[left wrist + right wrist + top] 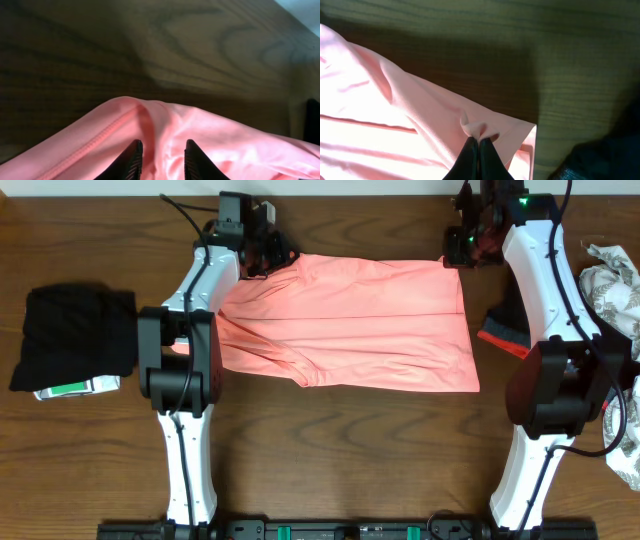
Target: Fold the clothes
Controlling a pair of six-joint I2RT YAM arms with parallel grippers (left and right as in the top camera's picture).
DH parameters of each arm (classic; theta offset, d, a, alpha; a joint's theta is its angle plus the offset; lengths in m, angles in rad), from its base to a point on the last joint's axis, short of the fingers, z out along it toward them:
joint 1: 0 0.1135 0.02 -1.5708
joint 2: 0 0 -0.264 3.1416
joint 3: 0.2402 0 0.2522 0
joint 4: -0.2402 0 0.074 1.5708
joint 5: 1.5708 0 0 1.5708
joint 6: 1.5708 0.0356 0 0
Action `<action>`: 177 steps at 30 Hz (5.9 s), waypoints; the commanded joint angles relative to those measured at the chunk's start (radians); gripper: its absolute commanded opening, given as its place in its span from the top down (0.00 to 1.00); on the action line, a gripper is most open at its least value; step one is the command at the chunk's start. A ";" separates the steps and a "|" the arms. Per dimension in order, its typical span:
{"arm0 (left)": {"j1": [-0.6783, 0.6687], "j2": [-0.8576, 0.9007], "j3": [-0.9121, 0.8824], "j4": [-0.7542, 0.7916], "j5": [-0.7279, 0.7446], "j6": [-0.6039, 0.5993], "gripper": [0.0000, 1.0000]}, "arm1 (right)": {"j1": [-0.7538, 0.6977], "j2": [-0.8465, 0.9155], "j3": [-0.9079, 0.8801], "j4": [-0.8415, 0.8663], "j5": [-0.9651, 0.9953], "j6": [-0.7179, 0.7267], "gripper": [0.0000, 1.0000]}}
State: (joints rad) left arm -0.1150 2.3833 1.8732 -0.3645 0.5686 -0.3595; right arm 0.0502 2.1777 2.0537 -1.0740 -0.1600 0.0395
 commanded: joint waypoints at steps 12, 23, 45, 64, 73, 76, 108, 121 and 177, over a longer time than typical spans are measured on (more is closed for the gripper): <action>-0.035 0.090 0.000 0.137 -0.005 -0.092 0.68 | -0.003 -0.023 0.002 -0.011 0.002 -0.019 0.99; -0.038 0.091 0.001 0.150 -0.009 -0.099 0.63 | -0.003 -0.023 0.002 -0.015 0.002 -0.019 0.99; -0.026 0.015 0.001 0.027 0.064 0.010 0.94 | -0.004 -0.023 0.002 -0.015 0.003 -0.030 0.99; -0.008 -0.219 0.001 -0.353 -0.103 0.124 0.94 | -0.057 -0.023 0.002 -0.138 0.006 -0.011 0.99; -0.009 -0.226 0.001 -0.552 -0.110 0.158 0.94 | -0.072 -0.023 0.001 -0.200 0.007 -0.012 0.99; -0.009 -0.226 0.001 -0.586 -0.110 0.170 0.94 | -0.074 -0.023 0.000 -0.211 0.007 -0.012 0.99; -0.009 -0.226 -0.004 -0.869 -0.118 0.210 0.83 | -0.073 -0.023 -0.252 -0.224 0.059 -0.024 0.99; -0.009 -0.226 -0.005 -0.881 -0.163 0.210 0.79 | -0.072 -0.023 -0.252 -0.324 0.059 -0.041 0.92; -0.284 -0.134 -0.087 -0.589 -0.267 0.362 0.93 | -0.008 -0.118 -0.406 -0.194 -0.172 -0.124 0.99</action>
State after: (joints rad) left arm -0.4019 2.2375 1.7916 -0.9440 0.3103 0.0170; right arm 0.0444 2.1387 1.5936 -1.2598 -0.3187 -0.0875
